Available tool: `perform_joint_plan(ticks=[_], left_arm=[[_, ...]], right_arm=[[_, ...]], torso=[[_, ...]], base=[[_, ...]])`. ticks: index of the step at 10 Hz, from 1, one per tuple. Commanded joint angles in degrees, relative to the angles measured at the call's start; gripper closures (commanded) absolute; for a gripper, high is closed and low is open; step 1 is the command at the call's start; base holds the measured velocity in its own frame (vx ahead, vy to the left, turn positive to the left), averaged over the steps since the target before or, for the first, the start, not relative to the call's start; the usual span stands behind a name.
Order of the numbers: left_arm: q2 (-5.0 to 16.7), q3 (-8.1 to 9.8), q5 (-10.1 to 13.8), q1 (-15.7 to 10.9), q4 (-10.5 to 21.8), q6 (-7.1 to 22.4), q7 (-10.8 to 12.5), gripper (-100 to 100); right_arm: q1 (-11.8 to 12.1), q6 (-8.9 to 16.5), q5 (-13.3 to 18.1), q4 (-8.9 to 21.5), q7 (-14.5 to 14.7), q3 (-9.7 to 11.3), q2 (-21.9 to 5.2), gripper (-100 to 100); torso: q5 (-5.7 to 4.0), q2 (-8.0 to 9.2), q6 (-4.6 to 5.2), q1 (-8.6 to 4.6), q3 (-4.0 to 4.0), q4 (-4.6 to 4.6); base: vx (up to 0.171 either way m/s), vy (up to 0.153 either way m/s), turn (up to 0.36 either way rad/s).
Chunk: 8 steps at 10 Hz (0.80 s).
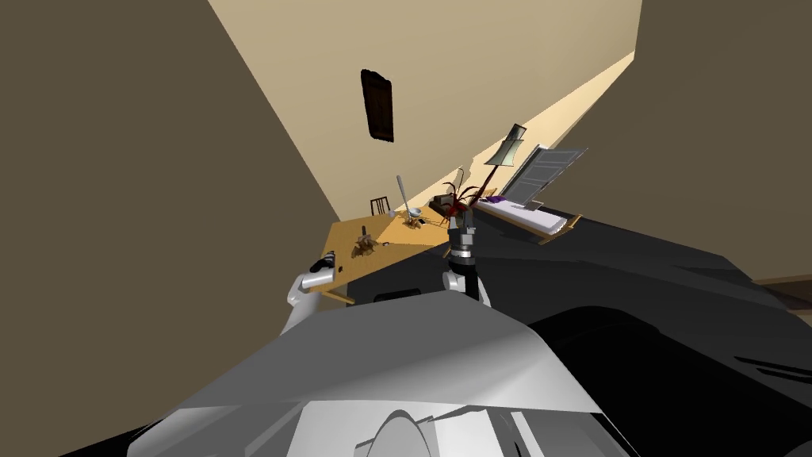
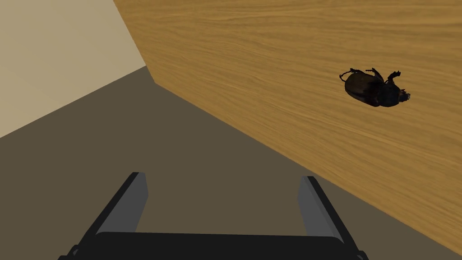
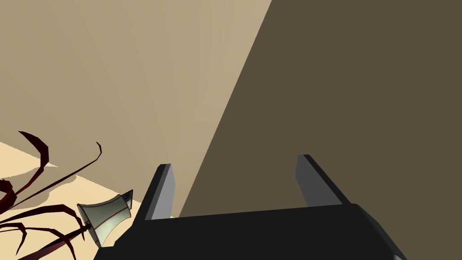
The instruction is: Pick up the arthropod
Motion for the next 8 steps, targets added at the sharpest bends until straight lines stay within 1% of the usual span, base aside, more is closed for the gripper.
perform_joint_plan(ticks=[1,2,3,4,5,6,7,8], left_arm=[[0.3,0.2,0.1,-0.8,2.6,1.3,-0.3,-100],[0.7,0.51,0.3,-2.2,4.3,3.6,-1.0,-100],[0.7,0.51,0.3,-2.2,5.4,3.6,-1.0,-100],[1.1,0.77,0.5,-3.4,7.2,5.7,-1.6,-100],[1.1,0.77,0.5,-3.4,8.2,5.7,-1.6,-100],[1.5,0.99,0.7,-4.6,10.1,7.7,-2.2,-100],[1.5,0.99,0.7,-4.6,10.8,7.7,-2.2,-100],[1.9,1.16,1.0,-5.7,12.8,9.6,-2.8,-100]], right_arm=[[0.0,0.0,0.0,0.0,0.0,0.0,0.0,0],[0.0,0.0,0.0,0.0,0.0,0.0,0.0,0],[0.0,0.0,0.0,0.0,0.0,0.0,0.0,0],[0.0,0.0,0.0,0.0,0.0,0.0,0.0,0],[0.0,0.0,0.0,0.0,0.0,0.0,0.0,0],[0.0,0.0,0.0,0.0,0.0,0.0,0.0,0],[0.0,0.0,0.0,0.0,0.0,0.0,0.0,0],[0.0,0.0,0.0,0.0,0.0,0.0,0.0,0]], torso=[[0.0,0.0,0.0,0.0,0.0,0.0],[0.0,0.01,-0.03,0.01,0.0,0.0],[0.0,-0.01,-0.01,0.01,0.0,0.0],[0.0,0.0,-0.02,0.02,0.0,0.0],[0.0,-0.01,-0.01,0.02,-0.01,0.0],[0.0,0.0,-0.03,0.02,-0.01,-0.01],[0.0,-0.02,-0.02,0.03,-0.01,0.0],[0.01,-0.01,-0.03,0.03,-0.01,-0.01]], base=[[0.011,-0.001,-0.04],[0.014,-0.004,-0.058],[0.012,-0.002,-0.042],[0.016,0.0,-0.066],[0.014,0.002,-0.032],[0.017,-0.001,-0.05],[0.016,0.004,-0.033],[0.018,0.005,-0.052]])
